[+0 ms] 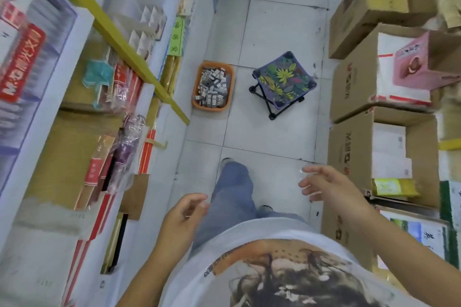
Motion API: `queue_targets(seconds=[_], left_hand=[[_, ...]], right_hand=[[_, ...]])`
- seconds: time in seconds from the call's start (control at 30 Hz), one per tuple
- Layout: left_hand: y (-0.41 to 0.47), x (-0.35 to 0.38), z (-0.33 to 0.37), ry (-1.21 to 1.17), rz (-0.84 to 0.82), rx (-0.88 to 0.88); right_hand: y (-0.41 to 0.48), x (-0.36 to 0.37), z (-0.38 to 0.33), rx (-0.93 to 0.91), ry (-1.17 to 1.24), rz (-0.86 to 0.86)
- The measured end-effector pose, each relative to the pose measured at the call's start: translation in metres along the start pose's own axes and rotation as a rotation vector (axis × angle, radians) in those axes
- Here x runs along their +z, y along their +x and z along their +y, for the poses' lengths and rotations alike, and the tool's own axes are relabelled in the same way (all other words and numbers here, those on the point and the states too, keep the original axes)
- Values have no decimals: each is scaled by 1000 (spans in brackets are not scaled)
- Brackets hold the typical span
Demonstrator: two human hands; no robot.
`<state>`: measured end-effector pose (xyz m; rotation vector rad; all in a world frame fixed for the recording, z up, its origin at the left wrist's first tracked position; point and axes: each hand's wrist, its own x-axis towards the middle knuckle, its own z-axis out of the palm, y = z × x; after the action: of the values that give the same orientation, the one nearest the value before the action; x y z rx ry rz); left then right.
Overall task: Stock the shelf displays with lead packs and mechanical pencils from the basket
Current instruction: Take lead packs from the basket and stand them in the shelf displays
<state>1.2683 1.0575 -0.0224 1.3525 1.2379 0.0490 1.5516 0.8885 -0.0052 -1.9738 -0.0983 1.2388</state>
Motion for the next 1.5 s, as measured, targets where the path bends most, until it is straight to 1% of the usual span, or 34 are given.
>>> queue_targets(seconds=[0.13,0.3,0.43,0.5,0.67,0.77,0.87,0.97,1.07,1.17,1.3,1.4,1.5], left_hand=[[71,-9,46,29,-17,31],[147,-20,115,52,-74,95],[201,-21,160,37,-55,123],[225,-21,176,33,-35,112],[271,-11,212,-39,99,18],[283,-1,233,-152,193,-52],[289,3,247,-242,315,-104],[288,3,252,-328,428,-164],[285,1,252,-397,510,-193],[290,-4,246,-426,534,-230],[310,-13,242,-399,500,-239],[331,-21,251,-378,454,-228],[356,-27,267,-352,432,-181]], right_hand=[[51,9,-43,22,38,13],[88,0,-83,52,17,42],[126,-16,-116,104,52,60],[152,-21,-136,108,24,57],[235,-32,-222,76,-84,-65],[284,-34,-290,41,-205,-152],[325,-22,-354,-23,-343,-258],[353,2,-397,-41,-443,-339],[368,31,-419,-80,-518,-397],[377,60,-427,-104,-547,-435],[384,79,-433,-128,-554,-442],[391,77,-441,-130,-532,-409],[401,68,-450,-114,-506,-377]])
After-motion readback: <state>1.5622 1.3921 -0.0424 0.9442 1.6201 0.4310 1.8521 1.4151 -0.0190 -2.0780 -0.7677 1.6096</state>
